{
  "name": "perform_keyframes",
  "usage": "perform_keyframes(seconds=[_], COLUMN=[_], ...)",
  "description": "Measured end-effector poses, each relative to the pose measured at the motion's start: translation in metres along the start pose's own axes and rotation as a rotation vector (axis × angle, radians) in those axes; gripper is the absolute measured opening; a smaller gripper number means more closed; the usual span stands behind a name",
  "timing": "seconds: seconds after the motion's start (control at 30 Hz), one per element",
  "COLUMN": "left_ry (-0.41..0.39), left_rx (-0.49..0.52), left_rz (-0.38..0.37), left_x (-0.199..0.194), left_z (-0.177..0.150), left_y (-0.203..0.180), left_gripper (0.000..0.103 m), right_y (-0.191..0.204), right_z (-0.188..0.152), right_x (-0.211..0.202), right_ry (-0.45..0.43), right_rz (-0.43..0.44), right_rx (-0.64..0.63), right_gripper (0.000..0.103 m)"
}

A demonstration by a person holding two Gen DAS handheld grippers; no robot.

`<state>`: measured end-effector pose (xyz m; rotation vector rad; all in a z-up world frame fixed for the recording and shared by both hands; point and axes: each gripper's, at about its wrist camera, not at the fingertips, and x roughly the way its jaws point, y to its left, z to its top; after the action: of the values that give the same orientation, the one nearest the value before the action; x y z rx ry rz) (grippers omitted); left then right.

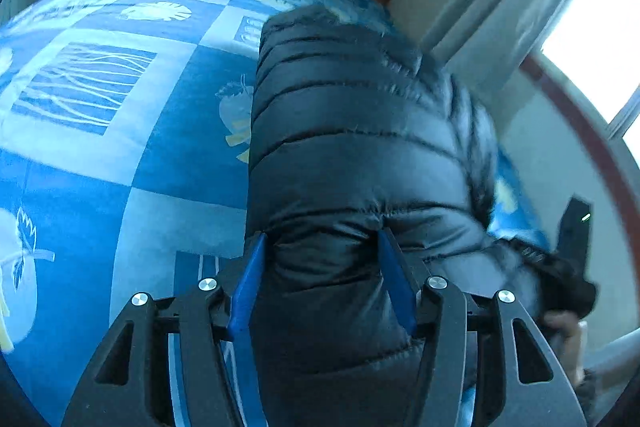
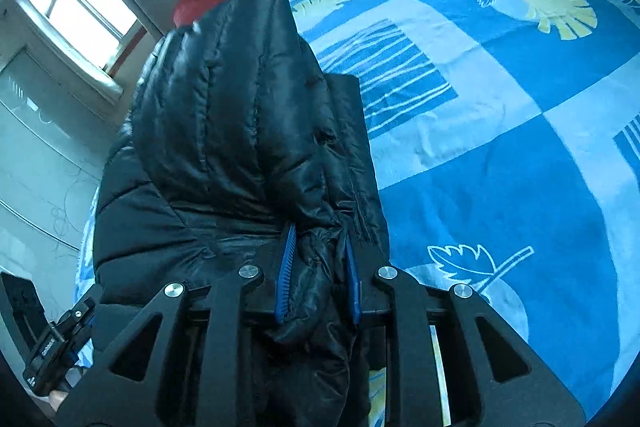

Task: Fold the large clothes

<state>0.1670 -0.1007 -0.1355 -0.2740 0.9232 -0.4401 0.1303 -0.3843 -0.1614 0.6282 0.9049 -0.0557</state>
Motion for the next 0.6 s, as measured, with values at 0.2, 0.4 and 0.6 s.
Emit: perform_keyframes(seconds=[0.2,0.4,0.6], left_ry=[0.005,-0.049,-0.101], left_rx=[-0.021,-0.061,-0.044], left_rz=[-0.013,-0.058,-0.151], left_x=[-0.001,-0.04,-0.061], left_z=[0.001,-0.004,-0.008], left_y=[0.006,0.009,-0.006], left_gripper=[0.056,0.056,0.056], right_y=[0.004,0.027,0.075], right_z=[-0.005,-0.018,-0.047], right_x=[-0.011,-0.082,-0.115], right_ry=[-0.027,-0.158,-0.169], right_rz=[-0.009,-0.101,0.055], right_rx=[0.002,-0.054,-0.197], right_gripper=[0.024,0.045,0.028])
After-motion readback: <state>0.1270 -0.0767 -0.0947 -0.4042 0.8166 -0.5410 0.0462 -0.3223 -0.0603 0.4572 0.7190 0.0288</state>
